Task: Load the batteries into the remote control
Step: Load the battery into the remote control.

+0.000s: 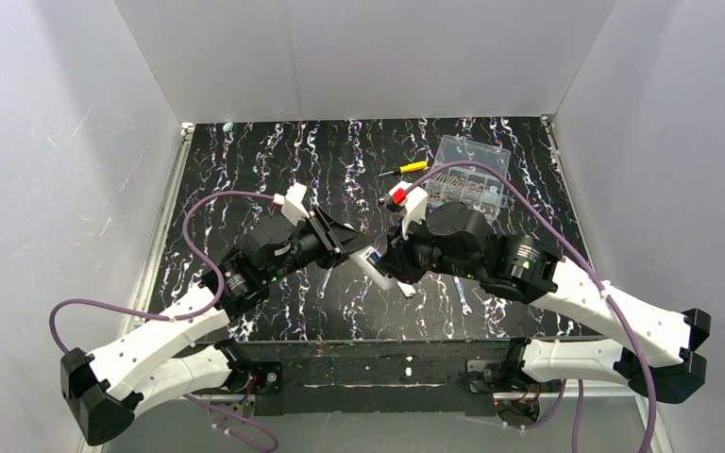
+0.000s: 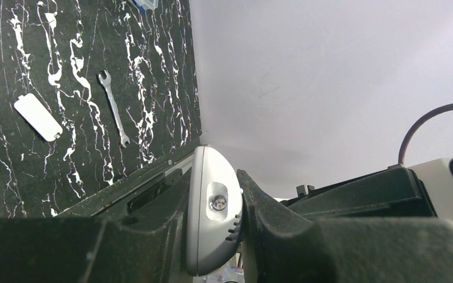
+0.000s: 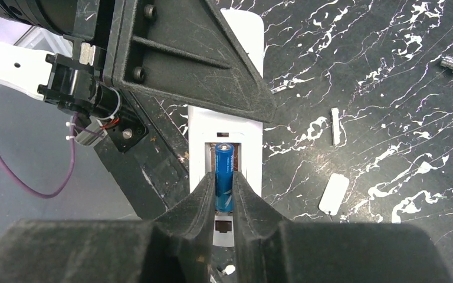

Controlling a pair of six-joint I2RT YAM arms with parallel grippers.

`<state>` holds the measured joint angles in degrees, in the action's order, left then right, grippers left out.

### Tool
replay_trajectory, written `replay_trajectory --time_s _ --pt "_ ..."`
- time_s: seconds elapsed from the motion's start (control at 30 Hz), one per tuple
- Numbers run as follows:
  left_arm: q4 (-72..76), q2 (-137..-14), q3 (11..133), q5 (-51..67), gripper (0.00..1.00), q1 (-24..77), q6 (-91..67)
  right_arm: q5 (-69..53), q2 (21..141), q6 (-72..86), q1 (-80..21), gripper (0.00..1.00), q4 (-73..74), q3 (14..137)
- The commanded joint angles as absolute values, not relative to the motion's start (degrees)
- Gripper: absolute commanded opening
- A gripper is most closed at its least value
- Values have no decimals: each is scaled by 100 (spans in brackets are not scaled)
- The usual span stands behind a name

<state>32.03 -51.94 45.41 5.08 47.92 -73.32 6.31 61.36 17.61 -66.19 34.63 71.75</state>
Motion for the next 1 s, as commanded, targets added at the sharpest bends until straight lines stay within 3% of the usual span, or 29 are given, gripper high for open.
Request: replay_trajectory --time_s 0.0,0.97 --pt "3717 -5138 4574 546 0 4764 -7400 806 6056 1644 -6662 22 3503 7141" --pt "3828 -5141 4538 580 0 4764 -7419 1148 5812 1589 -6695 26 3499 7049"
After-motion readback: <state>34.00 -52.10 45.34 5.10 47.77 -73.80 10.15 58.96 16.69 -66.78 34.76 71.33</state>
